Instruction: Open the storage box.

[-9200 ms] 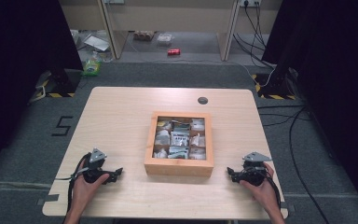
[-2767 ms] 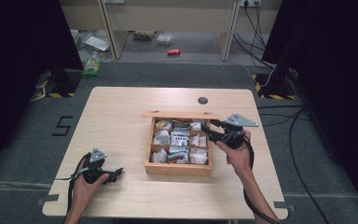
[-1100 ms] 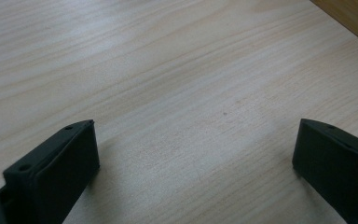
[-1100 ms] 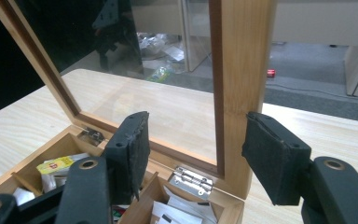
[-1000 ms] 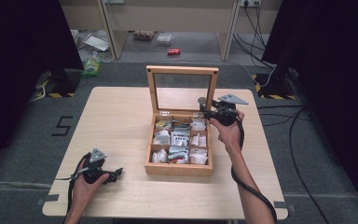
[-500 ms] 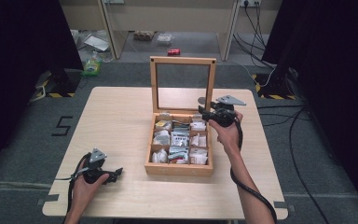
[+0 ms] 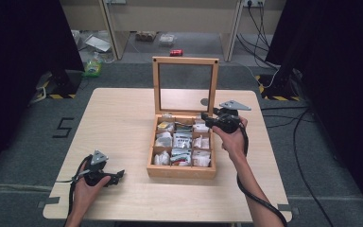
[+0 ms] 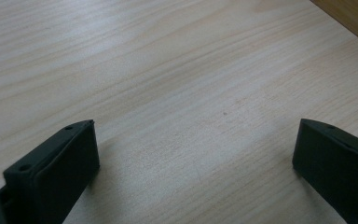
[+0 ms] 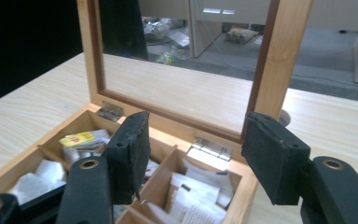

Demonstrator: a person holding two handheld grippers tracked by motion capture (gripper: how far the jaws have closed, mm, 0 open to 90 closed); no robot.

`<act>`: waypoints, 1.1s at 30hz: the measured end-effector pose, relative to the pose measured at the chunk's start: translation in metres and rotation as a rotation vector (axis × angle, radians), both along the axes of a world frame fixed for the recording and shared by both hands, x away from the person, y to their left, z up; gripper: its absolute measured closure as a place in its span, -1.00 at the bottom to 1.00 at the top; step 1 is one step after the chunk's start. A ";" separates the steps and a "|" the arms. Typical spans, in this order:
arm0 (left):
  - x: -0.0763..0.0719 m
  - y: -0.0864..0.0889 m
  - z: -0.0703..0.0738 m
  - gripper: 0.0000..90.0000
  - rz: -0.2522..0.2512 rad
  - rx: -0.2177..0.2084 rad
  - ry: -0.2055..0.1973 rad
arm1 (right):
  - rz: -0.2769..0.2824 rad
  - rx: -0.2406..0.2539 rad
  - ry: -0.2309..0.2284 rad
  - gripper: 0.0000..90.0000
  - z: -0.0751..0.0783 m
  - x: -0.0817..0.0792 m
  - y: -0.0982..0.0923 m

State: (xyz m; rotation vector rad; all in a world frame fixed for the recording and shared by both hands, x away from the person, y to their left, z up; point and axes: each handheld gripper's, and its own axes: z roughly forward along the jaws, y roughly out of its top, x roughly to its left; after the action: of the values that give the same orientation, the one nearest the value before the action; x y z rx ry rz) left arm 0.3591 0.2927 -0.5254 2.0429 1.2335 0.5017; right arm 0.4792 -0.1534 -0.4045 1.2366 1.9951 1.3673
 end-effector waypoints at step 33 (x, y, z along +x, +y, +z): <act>0.000 0.000 0.000 -1.00 0.002 -0.002 -0.001 | 0.079 -0.012 0.047 -0.13 -0.020 -0.057 -0.002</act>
State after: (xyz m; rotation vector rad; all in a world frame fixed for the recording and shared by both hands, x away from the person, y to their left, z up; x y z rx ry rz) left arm 0.3588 0.2927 -0.5255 2.0397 1.2349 0.5022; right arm 0.4227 -0.1556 -0.4242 1.2068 2.1015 1.3723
